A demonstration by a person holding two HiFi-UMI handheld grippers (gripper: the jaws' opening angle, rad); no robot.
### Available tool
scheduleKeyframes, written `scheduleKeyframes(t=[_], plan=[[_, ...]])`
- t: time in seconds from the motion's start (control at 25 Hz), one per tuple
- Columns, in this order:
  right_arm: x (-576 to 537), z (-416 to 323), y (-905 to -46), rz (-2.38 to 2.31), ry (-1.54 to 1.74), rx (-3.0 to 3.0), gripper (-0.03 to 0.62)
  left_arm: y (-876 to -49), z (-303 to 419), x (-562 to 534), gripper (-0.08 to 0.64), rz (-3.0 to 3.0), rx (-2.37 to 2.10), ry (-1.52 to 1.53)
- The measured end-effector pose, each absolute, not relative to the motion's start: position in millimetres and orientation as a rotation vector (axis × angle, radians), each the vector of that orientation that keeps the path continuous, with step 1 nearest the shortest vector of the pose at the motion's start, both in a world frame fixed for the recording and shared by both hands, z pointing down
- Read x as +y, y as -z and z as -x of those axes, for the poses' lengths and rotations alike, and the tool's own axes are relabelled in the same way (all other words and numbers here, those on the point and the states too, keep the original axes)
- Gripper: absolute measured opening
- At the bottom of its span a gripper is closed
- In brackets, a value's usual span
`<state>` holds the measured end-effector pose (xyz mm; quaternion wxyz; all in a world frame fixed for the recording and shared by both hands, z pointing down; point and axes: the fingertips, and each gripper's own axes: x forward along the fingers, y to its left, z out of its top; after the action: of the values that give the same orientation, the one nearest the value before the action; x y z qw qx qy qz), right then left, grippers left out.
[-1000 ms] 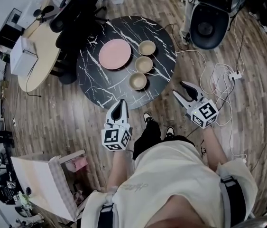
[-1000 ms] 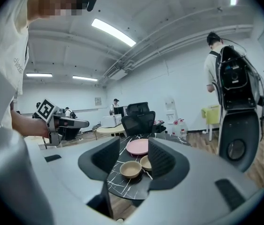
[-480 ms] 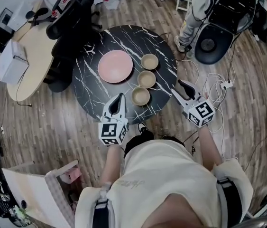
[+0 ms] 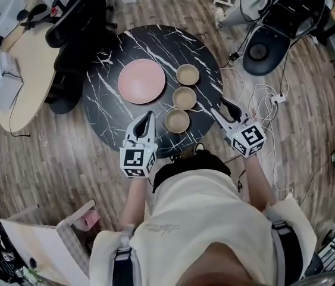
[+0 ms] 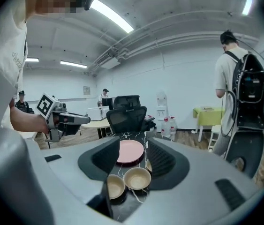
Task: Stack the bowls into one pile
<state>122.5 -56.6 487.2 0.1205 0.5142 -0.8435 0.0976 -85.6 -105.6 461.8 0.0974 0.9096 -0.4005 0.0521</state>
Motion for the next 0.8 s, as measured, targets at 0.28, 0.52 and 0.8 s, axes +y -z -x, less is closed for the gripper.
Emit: scheduleKeyframes(t=[0.28, 0.52, 0.8], plan=[[-88.3, -122.6, -500.4, -1.432, -0.3, -2.474, 0.186, -462.5, 81.8, -120.3, 0.02, -2.672, -1.208, -0.165], [-139.3, -137.2, -520.0, -1.354, -0.291, -2.479, 0.183, -450.6, 71.2, -143.4, 0.02, -2.638, -1.288, -0.191], [-182.0, -153.8, -552.8, -1.268, -0.297, -2.464, 0.183, -451.5, 49.4, -158.0, 0.02, -2.604, -1.361, -0.227]])
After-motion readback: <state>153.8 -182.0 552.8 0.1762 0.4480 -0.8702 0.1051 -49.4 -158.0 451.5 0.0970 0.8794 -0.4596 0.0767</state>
